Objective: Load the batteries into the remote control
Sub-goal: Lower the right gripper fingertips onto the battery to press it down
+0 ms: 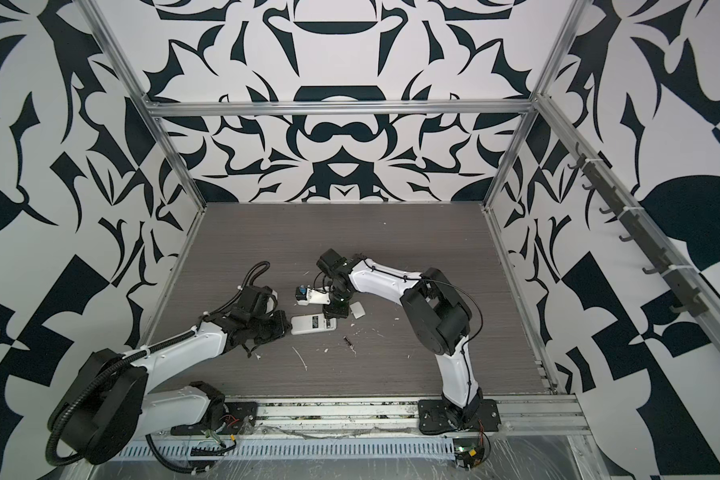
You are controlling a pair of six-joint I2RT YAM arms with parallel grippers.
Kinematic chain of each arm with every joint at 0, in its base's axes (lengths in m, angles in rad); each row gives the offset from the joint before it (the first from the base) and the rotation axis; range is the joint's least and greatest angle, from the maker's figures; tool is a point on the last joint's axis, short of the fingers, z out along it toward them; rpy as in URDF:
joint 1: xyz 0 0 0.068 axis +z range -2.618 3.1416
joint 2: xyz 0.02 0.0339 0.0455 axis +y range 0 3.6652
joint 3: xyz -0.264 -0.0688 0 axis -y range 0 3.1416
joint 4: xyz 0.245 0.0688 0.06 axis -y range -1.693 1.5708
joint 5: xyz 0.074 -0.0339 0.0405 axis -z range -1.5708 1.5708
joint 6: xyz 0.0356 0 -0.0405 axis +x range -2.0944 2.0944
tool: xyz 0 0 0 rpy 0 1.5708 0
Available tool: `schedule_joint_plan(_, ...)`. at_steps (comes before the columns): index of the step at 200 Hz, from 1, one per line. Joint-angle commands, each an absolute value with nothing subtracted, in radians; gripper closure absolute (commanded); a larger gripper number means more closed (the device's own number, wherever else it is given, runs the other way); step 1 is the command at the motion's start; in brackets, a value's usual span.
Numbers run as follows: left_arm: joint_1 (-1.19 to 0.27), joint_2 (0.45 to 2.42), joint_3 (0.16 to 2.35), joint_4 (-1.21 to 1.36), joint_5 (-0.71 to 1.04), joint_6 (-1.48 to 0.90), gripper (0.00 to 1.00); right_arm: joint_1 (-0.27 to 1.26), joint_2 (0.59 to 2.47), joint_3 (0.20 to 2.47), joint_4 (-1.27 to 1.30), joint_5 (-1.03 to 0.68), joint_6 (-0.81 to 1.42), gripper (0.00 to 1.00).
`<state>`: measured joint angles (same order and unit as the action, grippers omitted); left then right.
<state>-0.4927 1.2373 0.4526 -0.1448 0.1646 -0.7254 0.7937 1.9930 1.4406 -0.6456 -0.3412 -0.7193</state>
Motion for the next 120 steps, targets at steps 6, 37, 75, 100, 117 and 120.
schedule_joint_plan(6,-0.492,1.255,0.454,-0.183,0.172,-0.721,0.89,0.801,1.988,1.481,-0.673,-0.327,-0.729,0.76)
schedule_joint_plan(37,-0.492,1.252,0.453,-0.184,0.169,-0.722,0.89,0.802,1.993,1.484,-0.672,-0.322,-0.730,0.77)
schedule_joint_plan(75,-0.493,1.252,0.453,-0.184,0.169,-0.723,0.89,0.804,1.994,1.485,-0.676,-0.318,-0.731,0.79)
schedule_joint_plan(100,-0.492,1.250,0.453,-0.184,0.167,-0.723,0.89,0.804,1.997,1.484,-0.681,-0.317,-0.730,0.80)
schedule_joint_plan(117,-0.493,1.249,0.451,-0.184,0.165,-0.723,0.89,0.804,1.999,1.485,-0.680,-0.318,-0.731,0.81)
schedule_joint_plan(120,-0.493,1.249,0.453,-0.184,0.164,-0.723,0.89,0.804,2.000,1.485,-0.681,-0.318,-0.733,0.81)
